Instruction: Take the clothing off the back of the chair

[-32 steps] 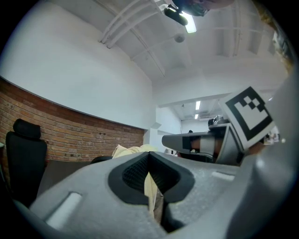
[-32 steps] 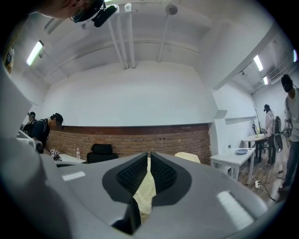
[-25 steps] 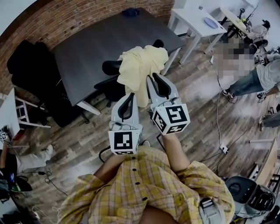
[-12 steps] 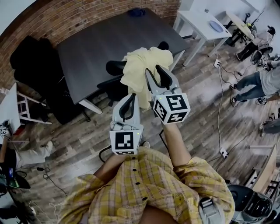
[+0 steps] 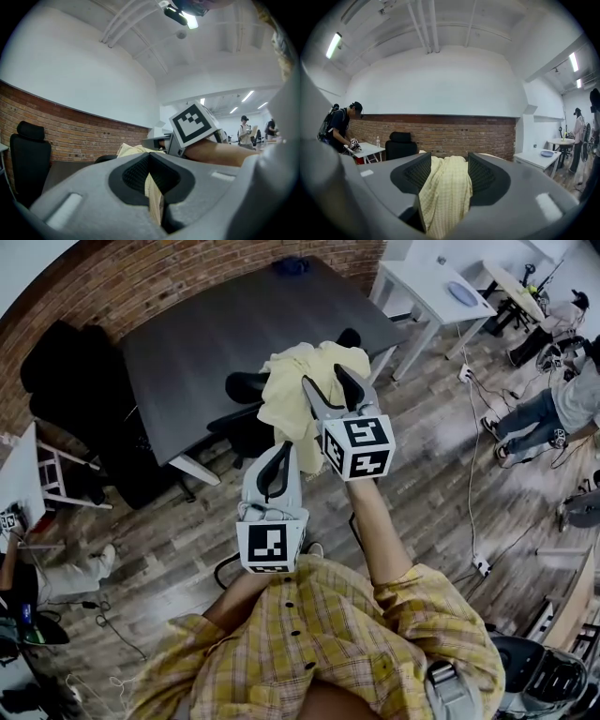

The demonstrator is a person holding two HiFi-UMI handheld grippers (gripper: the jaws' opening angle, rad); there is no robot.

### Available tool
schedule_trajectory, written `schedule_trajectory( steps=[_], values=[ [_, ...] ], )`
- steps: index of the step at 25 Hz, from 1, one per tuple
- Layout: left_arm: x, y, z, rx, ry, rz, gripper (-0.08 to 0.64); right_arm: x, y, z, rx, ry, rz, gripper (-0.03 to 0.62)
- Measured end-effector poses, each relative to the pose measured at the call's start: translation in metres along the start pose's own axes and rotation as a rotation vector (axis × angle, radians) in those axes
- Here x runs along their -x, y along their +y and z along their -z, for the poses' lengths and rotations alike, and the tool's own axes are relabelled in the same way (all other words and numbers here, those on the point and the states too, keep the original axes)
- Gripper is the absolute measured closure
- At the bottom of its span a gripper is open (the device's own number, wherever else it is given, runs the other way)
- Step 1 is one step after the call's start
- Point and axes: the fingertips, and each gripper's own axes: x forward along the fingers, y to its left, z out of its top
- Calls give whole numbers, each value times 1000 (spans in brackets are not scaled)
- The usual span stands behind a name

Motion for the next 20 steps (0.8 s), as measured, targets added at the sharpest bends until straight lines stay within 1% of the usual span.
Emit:
schedule_trajectory(
  steps=[2,4,7,12,17,20],
  values=[
    [-1,-1,1,2,0,3,560,-8,-4,8,0,21,4,334],
    [-2,-1,2,4,1,6,560,-14,-7,12,-5,23,8,327],
    [-2,-2,1,8,2,11,560,-20,-11,12,-6,20,11,321],
    [-2,-6,1,14,4,22,560,-33,-15,25,-1,75,11,316],
    [-3,-4,6,45,17,35,560,-37,-13,27,-13,39,0,316],
    [-2,-4,8,42,17,34,560,-37,-13,28,-19,39,0,321]
  ],
)
